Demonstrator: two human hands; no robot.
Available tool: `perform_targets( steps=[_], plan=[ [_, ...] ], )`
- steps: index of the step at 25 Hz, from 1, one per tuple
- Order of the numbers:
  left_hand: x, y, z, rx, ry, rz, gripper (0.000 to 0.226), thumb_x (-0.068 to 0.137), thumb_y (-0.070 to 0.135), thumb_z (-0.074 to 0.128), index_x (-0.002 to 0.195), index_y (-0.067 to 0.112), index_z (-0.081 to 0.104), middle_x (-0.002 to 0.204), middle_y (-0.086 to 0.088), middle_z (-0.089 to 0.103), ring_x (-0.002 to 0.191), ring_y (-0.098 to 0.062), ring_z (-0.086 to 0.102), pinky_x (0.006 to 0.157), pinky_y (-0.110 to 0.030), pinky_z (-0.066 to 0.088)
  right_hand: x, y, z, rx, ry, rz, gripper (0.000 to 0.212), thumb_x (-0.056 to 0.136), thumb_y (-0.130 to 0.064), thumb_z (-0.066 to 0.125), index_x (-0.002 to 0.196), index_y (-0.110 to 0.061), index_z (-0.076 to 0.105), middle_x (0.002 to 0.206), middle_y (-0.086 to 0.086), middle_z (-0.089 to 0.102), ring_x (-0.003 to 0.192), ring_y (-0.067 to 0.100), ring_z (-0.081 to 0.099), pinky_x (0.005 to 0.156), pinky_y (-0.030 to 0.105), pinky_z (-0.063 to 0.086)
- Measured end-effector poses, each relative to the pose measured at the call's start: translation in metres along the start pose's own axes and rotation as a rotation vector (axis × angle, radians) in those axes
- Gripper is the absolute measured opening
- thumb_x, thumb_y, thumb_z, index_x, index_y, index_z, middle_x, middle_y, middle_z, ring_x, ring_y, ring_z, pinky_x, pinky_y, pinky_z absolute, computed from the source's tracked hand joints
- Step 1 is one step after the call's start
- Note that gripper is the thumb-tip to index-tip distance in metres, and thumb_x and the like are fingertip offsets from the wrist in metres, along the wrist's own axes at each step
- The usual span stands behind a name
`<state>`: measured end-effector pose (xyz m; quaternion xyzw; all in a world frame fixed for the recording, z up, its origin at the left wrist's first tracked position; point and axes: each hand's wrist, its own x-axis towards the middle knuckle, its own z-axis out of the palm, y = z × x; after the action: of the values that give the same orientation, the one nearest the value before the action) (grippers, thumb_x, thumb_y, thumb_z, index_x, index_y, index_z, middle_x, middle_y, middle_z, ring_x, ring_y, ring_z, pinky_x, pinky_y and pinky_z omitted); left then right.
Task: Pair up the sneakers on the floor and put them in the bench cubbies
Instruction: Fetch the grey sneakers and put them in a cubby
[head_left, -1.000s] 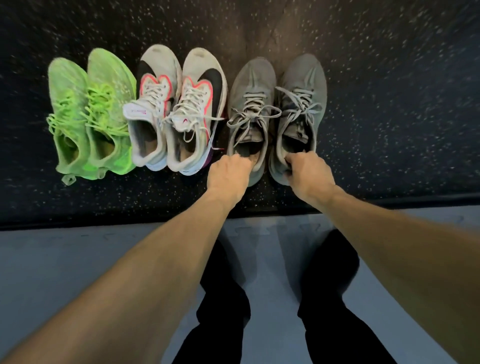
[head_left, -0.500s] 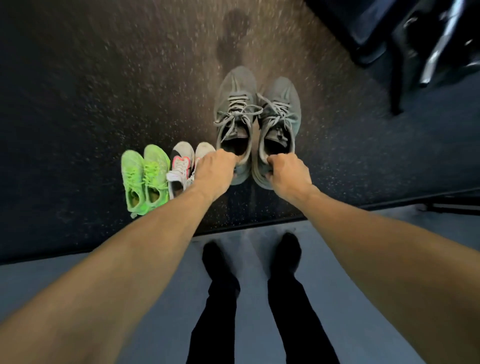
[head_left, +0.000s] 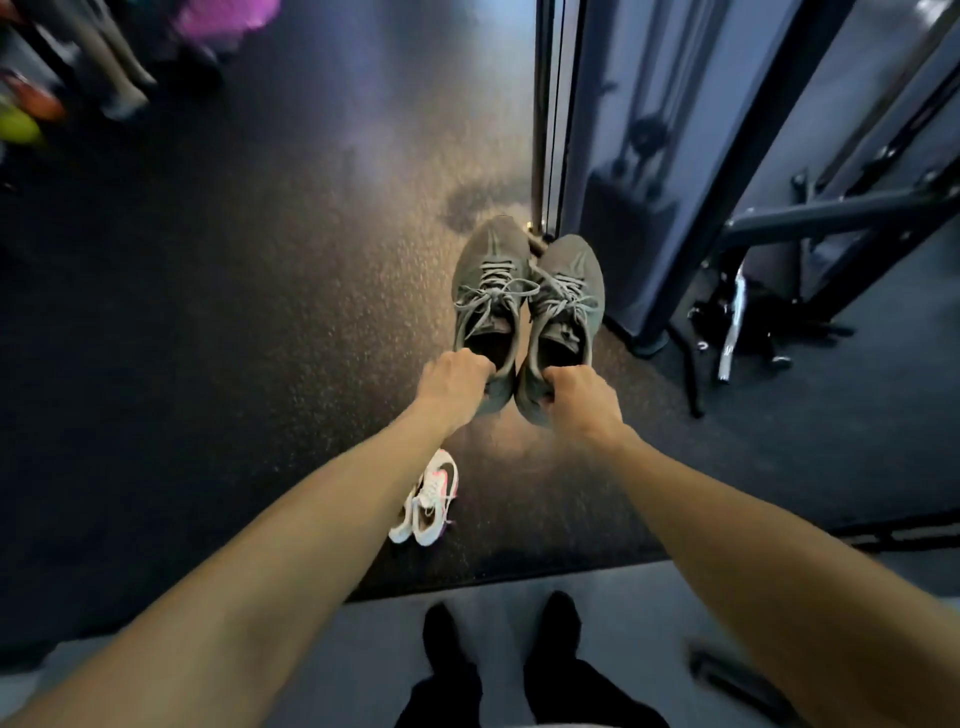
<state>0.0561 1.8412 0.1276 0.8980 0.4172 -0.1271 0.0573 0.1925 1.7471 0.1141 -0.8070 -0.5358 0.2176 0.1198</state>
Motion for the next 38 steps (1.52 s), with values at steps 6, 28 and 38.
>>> perform_targets(
  steps=[6,28,38],
  plan=[
    [-0.03,0.035,-0.062,0.099,0.165,0.048,0.023,0.096,0.013,0.054,0.113,0.018,0.068,0.11,-0.01,0.066,0.107,-0.031,0.063,0.086,-0.038,0.05,-0.044,-0.009,-0.068,-0.032,0.137,-0.025,0.018,0.087,-0.017,0.056,0.101,-0.012,0.065,0.1,0.012,0.066,0.097,0.035,0.062,0.07,0.036,0.044],
    [-0.34,0.32,0.011,0.272,0.137,1.135,0.013,0.09,0.015,0.059,0.1,0.017,0.067,0.106,-0.01,0.064,0.098,-0.032,0.065,0.076,-0.039,0.051,-0.559,0.057,0.011,0.088,0.553,0.959,0.019,0.085,-0.014,0.054,0.1,-0.015,0.066,0.104,0.014,0.066,0.098,0.036,0.063,0.077,0.037,0.049],
    [-0.681,0.554,0.108,0.265,0.057,1.609,0.017,0.089,0.027,0.067,0.101,0.015,0.068,0.102,-0.009,0.067,0.096,-0.03,0.065,0.076,-0.037,0.051,-0.955,0.108,0.074,0.124,0.665,1.397,0.011,0.086,-0.01,0.055,0.091,-0.013,0.064,0.099,0.013,0.066,0.094,0.036,0.063,0.069,0.033,0.041]
  ],
)
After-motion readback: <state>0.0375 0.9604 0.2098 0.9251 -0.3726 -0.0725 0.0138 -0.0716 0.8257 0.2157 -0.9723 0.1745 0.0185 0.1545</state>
